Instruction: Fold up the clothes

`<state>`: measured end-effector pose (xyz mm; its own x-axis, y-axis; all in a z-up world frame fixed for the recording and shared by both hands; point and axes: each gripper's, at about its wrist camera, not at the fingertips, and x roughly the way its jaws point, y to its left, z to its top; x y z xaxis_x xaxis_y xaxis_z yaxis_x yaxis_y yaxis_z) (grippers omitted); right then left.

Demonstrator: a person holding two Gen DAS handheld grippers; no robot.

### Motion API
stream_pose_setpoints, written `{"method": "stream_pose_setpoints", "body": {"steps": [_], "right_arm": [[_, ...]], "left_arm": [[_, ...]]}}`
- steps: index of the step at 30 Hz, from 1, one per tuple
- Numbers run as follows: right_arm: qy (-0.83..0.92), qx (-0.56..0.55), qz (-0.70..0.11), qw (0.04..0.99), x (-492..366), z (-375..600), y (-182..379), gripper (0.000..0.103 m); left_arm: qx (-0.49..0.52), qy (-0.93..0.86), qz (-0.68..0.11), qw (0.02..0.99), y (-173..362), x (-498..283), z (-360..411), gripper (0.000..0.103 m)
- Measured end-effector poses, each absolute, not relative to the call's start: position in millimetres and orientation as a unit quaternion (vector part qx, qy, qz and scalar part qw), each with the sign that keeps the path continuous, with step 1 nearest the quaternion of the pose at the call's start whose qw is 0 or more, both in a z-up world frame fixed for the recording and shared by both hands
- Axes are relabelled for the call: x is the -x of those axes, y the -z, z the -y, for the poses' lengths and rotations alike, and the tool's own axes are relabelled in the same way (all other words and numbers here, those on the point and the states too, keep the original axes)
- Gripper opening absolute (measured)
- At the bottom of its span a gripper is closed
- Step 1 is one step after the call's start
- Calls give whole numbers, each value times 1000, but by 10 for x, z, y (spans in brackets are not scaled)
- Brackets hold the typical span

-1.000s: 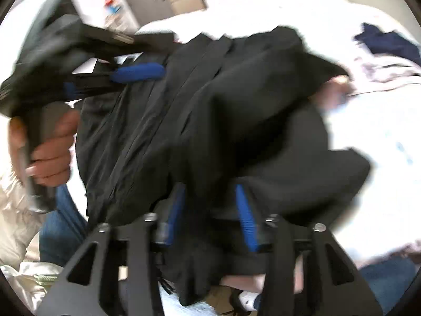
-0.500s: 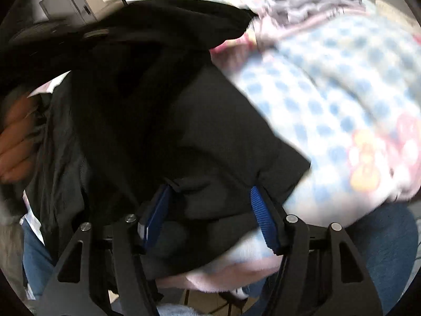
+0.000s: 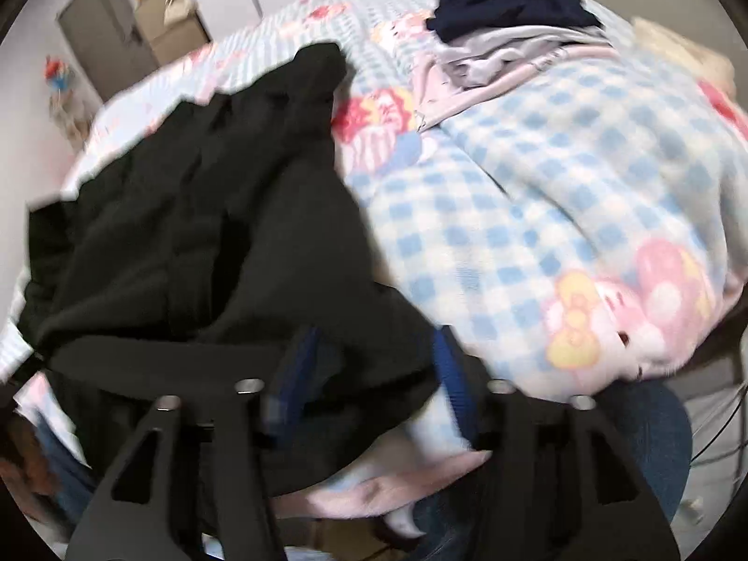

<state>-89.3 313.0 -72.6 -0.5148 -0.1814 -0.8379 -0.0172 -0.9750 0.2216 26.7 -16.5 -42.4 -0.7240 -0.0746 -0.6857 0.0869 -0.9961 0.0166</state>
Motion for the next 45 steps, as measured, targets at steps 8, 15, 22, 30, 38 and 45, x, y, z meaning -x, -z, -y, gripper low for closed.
{"method": "stream_pose_setpoints", "body": {"steps": [8,15,22,30,38,45], "right_arm": [[859,-502,99,-7,1050,-3442,748,60],[852,-512,107,16,1159,-3495,859,61],[842,-533,57,68,1215,-3060,1091,63],[838,-537,92,4,1153,-3446,1024,41],[879,-461,58,108,1036,-2962,518,58],[858,-494,-10,139,1047,-2408,802,58]], "left_arm": [[-336,937,-36,89,203,-387,212,63],[-430,896,-72,83,488,-247,490,66],[-432,890,-142,35,455,-275,727,65],[-427,898,-79,73,283,-244,902,65],[-487,867,35,-95,657,318,-419,66],[-518,845,130,-36,961,378,-623,67]]}}
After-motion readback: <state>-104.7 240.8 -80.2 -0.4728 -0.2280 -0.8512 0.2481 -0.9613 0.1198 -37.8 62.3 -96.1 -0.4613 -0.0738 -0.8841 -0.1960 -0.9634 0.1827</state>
